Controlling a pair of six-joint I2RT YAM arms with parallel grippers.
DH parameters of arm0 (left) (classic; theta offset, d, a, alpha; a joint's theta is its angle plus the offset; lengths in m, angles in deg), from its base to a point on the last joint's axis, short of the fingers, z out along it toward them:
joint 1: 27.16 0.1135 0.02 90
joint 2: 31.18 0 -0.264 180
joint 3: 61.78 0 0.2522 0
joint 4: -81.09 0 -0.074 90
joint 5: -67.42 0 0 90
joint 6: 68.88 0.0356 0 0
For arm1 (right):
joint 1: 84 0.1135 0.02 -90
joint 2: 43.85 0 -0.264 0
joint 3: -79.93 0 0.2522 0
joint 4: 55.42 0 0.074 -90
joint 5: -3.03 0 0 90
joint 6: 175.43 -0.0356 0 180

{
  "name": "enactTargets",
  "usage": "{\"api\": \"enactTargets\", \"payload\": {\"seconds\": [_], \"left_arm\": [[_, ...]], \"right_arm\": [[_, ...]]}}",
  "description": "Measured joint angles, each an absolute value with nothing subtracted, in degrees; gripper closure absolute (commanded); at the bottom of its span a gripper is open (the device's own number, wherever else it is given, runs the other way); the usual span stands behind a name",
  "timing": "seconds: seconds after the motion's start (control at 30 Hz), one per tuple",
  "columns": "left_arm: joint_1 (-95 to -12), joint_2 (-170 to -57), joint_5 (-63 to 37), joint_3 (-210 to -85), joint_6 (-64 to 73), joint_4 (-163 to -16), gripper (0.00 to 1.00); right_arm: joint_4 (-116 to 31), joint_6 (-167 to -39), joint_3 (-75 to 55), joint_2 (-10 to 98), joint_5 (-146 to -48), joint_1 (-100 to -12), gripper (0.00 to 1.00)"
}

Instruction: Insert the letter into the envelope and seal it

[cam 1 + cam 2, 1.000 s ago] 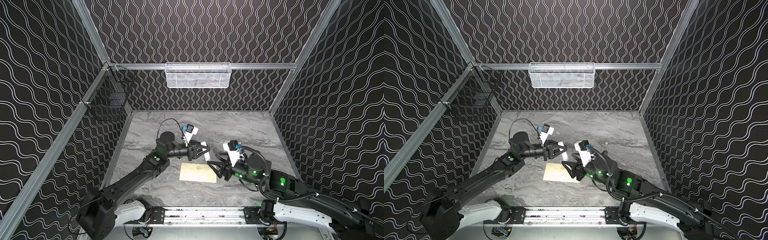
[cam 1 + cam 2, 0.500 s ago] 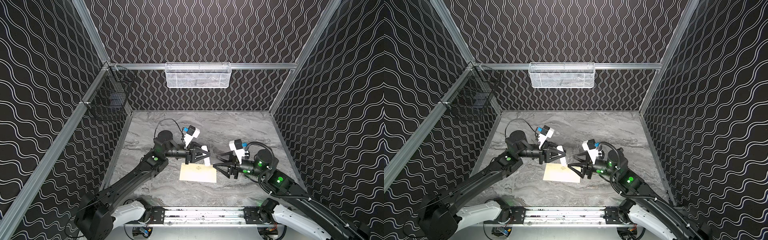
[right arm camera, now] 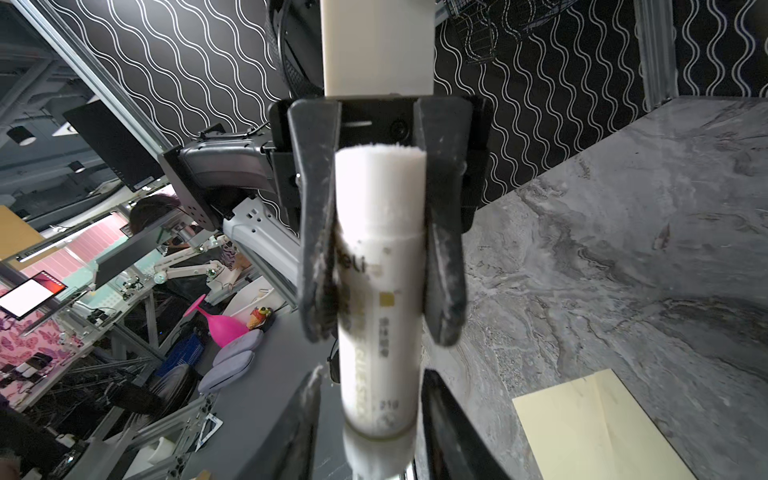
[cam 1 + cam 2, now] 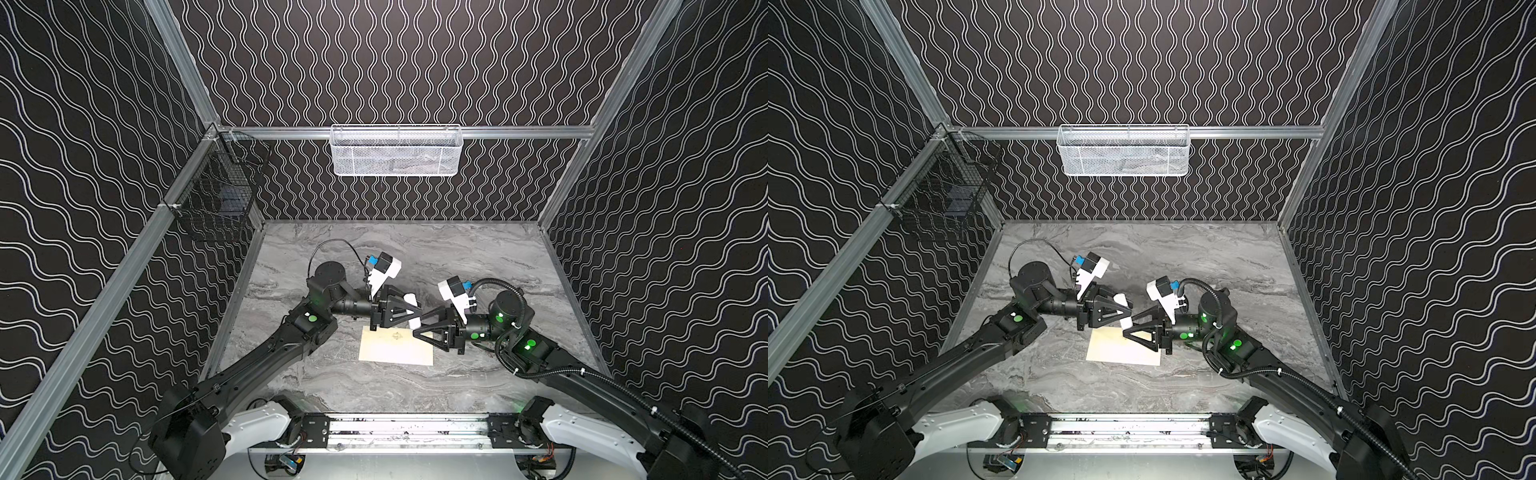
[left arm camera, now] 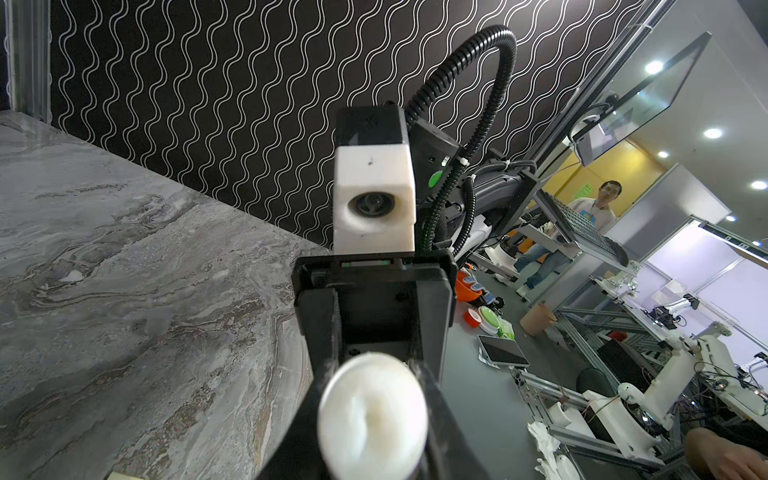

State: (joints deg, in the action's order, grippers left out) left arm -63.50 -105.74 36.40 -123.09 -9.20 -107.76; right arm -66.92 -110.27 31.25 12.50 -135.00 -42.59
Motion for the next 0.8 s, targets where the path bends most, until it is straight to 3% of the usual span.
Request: {"api": "enactTargets", "payload": {"seconds": [0.33, 0.6, 0.63, 0.8], "left_arm": [[-63.54, -105.74, 36.58, -123.09, -10.1, -107.83, 1.0], [-63.65, -105.74, 36.51, -123.18, -10.23, -107.74, 1.0], [-63.65, -105.77, 36.47, -123.35, -10.21, -107.55, 0.98], [-63.82, -106.14, 36.23, -124.49, -10.03, -107.22, 0.67]], "right_arm": [[-69.87, -111.4, 31.32, 14.54, -136.4, -42.02, 0.67], [-69.87, -111.43, 31.3, 14.8, -136.26, -41.78, 0.84], [-69.89, -111.47, 31.27, 14.71, -136.07, -41.78, 0.86], [-68.99, -111.56, 31.03, 13.27, -134.65, -41.74, 0.96]]}}
